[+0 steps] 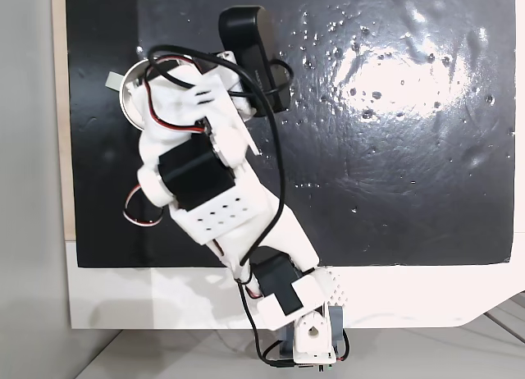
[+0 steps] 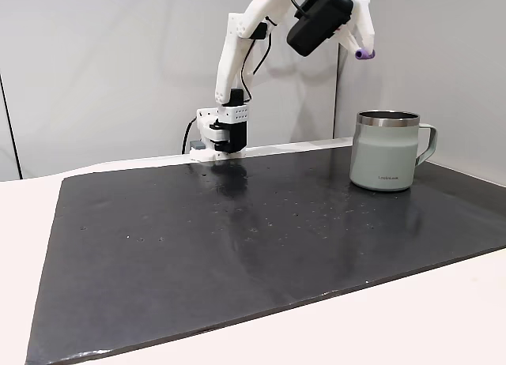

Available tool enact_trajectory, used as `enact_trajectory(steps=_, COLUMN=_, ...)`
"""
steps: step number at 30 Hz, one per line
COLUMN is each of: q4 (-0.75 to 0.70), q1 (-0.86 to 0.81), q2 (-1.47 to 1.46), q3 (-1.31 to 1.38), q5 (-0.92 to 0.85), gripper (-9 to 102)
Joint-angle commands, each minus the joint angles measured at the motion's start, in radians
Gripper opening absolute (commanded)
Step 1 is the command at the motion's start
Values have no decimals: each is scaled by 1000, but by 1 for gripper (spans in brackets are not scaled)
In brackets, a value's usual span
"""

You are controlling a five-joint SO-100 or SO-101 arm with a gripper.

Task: Grasp a pengrip and put it in the cup.

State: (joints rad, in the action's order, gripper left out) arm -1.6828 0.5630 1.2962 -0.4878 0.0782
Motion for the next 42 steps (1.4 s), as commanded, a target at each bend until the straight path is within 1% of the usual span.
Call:
enact_trajectory(steps=1, q4=2, q1=48, q2=-21, q3=101, q5=14, gripper=0)
enact_trajectory(steps=10, q4=37, q1=132, q2=-57, q3=130, q5=11, gripper=0)
enact_trajectory(steps=20, q4=29, q1=78, q2=-57, q3=130, q5=12, gripper=0)
enact_trajectory(steps=22, q4=29, q1=74, q2=-61, q3=132, q5=14, gripper=5)
enact_trajectory(steps=24, q4=29, q1=71, q2=-64, q3=133, q5=23, gripper=18)
enact_trajectory(steps=26, q4=29, q1=66, q2=-67, q3=140, q5=25, gripper=27)
enact_trajectory(steps=30, q4=25, q1=64, q2=-69, q3=141, q5=23, gripper=38)
enact_trajectory(steps=34, q4=18, q1=58, q2=-71, q3=144, q5=23, gripper=41)
enact_trajectory(steps=42, q4=12, q1=49, q2=-72, q3=147, q5=21, gripper=41)
